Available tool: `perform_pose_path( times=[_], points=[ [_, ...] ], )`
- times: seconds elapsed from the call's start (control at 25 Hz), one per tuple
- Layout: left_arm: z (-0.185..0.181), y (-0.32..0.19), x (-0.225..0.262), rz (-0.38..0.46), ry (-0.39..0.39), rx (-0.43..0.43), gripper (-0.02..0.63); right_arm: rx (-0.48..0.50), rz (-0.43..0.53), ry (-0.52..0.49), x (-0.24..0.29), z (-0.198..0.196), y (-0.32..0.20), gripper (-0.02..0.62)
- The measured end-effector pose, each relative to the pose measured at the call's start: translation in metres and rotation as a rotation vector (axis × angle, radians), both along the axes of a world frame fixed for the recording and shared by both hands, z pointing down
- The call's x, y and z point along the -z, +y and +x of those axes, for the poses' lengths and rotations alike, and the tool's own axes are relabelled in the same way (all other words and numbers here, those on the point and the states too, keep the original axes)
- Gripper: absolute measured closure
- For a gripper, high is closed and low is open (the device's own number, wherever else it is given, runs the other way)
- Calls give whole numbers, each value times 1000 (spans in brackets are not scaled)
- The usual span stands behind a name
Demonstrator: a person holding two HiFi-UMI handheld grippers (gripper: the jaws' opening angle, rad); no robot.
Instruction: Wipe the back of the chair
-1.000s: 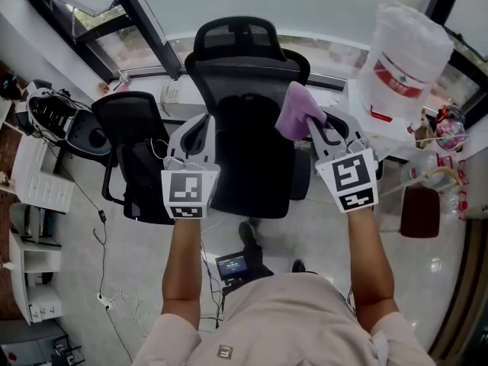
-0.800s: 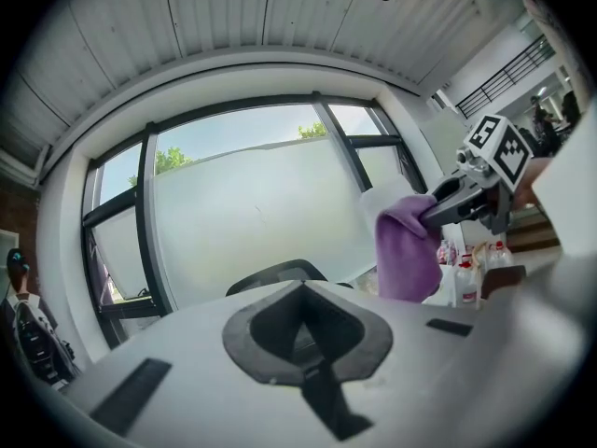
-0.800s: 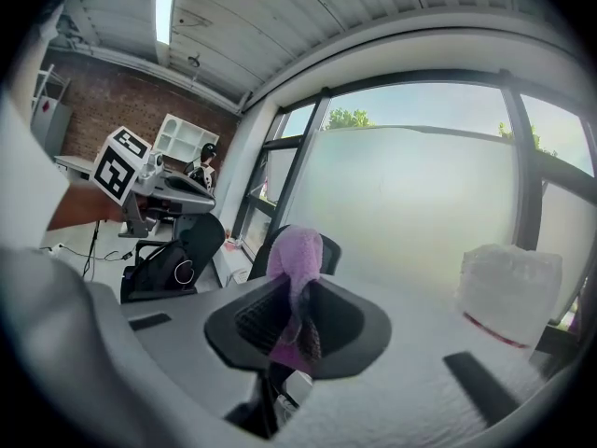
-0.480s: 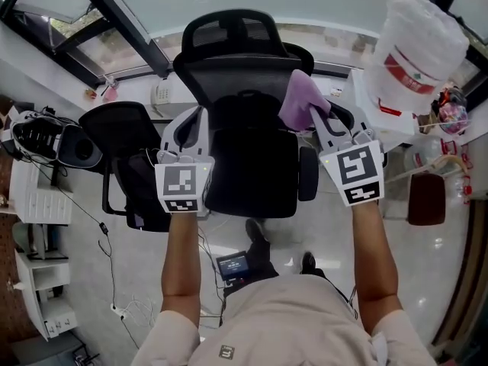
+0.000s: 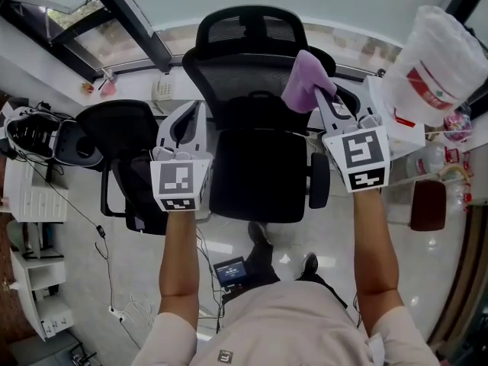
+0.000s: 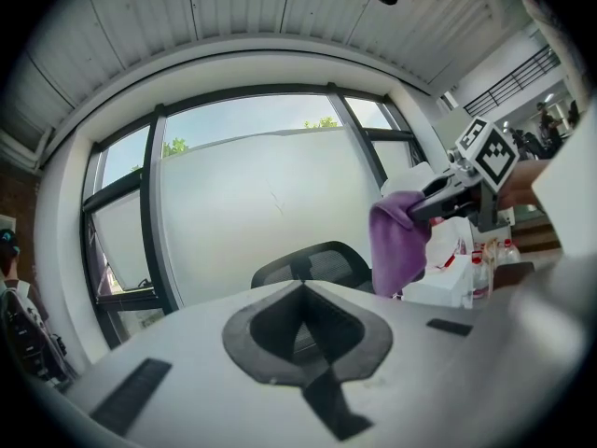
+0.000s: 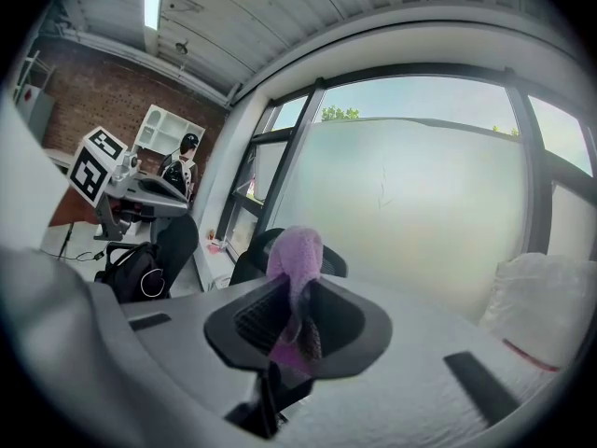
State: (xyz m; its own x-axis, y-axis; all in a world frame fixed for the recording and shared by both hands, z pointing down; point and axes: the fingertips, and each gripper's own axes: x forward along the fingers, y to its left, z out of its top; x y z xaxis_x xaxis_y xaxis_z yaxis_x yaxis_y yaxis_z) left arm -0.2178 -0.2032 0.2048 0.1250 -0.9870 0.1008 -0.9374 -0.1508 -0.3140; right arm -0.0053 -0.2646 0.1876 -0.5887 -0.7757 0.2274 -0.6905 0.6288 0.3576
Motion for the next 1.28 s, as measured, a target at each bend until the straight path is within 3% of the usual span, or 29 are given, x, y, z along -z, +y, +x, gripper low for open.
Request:
perform_pose_path(
  times=[0.48, 0.88, 1.28],
  points=[
    [-66, -41, -56, -40, 32, 21, 598, 47, -23, 33, -62, -104, -60, 540],
    [-118, -99, -144, -110, 70, 57, 598, 97, -61, 75, -179, -193, -126, 540],
    [-154, -125, -204, -141, 113, 77, 598, 141, -84, 138, -274, -282, -176, 538]
  ],
)
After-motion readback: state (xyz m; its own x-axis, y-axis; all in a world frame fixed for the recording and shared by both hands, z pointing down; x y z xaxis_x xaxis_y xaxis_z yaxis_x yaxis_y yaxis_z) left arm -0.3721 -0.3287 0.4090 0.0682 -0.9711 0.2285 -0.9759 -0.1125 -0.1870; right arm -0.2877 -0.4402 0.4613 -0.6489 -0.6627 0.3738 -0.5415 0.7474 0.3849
